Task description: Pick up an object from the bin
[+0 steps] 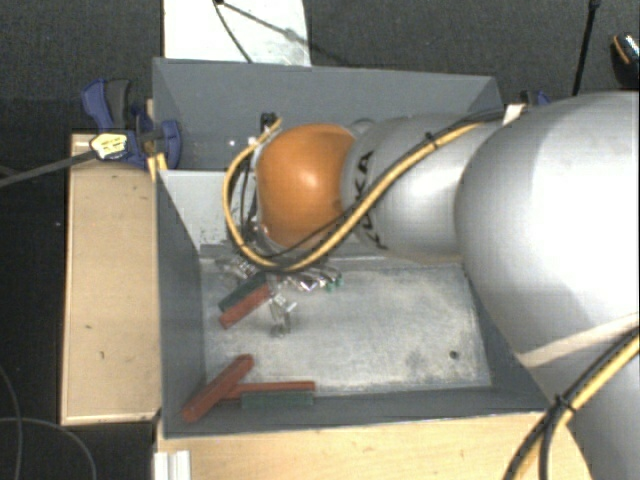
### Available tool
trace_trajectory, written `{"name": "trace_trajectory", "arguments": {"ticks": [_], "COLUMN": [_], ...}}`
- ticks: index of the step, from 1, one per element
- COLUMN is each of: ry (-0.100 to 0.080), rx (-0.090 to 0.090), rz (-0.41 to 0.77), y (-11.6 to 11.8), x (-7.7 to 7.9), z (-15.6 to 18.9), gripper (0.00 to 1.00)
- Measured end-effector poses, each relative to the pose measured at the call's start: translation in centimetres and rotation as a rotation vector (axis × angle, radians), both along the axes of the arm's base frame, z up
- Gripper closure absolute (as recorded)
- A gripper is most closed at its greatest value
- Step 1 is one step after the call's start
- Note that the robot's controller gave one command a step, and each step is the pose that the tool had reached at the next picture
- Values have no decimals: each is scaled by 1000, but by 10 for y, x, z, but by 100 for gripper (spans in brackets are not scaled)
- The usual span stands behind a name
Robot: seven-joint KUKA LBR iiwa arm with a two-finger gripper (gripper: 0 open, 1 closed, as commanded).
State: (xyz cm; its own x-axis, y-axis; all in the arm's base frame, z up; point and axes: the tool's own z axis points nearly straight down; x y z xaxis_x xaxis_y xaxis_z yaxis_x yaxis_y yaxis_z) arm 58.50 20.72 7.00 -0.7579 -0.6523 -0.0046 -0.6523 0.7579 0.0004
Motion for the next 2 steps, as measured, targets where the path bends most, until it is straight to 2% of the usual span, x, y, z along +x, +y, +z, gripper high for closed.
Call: {"name": "trace_trajectory", "arguments": {"ticks": [1, 2], "ry": [-1, -10], "rx": [0, -1], "rz": [-4, 234], "y": [-1, -36], "x": [1, -11], "z": [1, 239], "gripper": [100, 100]}}
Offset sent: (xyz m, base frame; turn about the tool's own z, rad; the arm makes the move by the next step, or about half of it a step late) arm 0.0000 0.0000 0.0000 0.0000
